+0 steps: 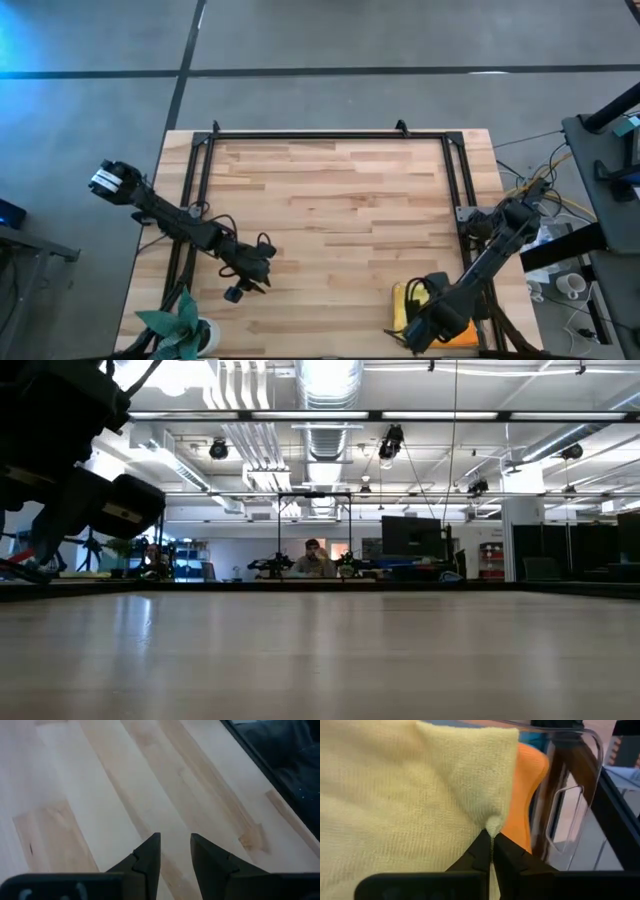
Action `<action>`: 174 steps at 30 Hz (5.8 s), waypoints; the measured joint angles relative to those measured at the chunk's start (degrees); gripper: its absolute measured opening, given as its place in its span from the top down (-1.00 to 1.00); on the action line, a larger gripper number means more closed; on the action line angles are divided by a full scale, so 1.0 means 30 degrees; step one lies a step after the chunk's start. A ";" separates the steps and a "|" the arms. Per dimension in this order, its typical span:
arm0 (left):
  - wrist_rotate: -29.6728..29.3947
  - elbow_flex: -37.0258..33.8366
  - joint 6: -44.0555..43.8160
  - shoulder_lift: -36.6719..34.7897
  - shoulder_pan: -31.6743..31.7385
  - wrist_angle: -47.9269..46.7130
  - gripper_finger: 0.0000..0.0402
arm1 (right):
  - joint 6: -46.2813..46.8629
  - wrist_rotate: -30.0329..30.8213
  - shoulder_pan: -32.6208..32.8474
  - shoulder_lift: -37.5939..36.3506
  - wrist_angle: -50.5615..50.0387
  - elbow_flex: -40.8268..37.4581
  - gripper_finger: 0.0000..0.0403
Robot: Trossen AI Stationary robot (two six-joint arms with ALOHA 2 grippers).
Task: Fold microfiber towels
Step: Put the yellow microfiber towel into the transparent bin
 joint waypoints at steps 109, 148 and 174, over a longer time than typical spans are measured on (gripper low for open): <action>0.0007 0.0291 0.0444 -0.0055 0.0015 0.0349 0.55 | -0.3134 0.3271 0.1100 -0.2208 0.1546 -0.1742 0.13; -0.0991 0.0510 0.0444 -0.0087 0.0015 0.0328 0.55 | -0.3615 -0.0054 0.2592 -0.3504 0.3479 -0.2345 0.96; -0.0930 -0.0066 0.3802 -0.6753 0.0214 0.0884 0.55 | -0.5254 -0.3394 0.3117 -0.3506 1.1516 -0.7879 0.96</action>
